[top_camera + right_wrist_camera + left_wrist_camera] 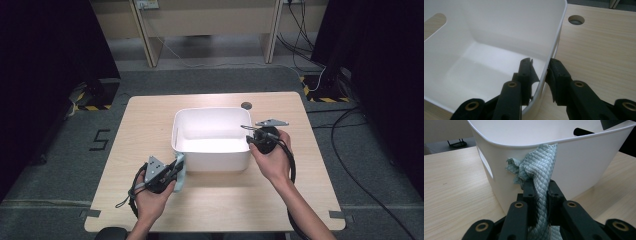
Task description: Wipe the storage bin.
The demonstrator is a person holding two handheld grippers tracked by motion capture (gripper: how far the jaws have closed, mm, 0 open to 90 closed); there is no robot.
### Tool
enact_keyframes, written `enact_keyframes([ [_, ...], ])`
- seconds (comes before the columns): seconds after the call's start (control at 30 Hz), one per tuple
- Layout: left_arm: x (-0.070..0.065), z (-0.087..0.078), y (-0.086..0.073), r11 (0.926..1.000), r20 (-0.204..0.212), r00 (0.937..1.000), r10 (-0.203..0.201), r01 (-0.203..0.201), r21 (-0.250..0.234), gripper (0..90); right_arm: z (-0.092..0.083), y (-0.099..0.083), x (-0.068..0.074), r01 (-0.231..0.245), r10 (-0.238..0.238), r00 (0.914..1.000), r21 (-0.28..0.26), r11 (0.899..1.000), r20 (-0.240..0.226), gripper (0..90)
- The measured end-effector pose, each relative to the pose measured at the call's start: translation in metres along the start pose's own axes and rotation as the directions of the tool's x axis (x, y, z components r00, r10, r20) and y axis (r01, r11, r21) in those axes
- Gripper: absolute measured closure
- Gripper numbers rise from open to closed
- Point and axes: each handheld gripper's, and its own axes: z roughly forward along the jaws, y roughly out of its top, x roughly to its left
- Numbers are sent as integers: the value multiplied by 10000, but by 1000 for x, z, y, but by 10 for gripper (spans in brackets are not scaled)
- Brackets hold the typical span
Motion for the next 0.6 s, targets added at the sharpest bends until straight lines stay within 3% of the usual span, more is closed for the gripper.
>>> enact_keyframes([
  [0.6, -1, 3, -5, 9999, -14, 10000, 97, -97, 109, 803, 0, 0, 1, 11, -11, 10000, 1, 10000, 2, 732],
])
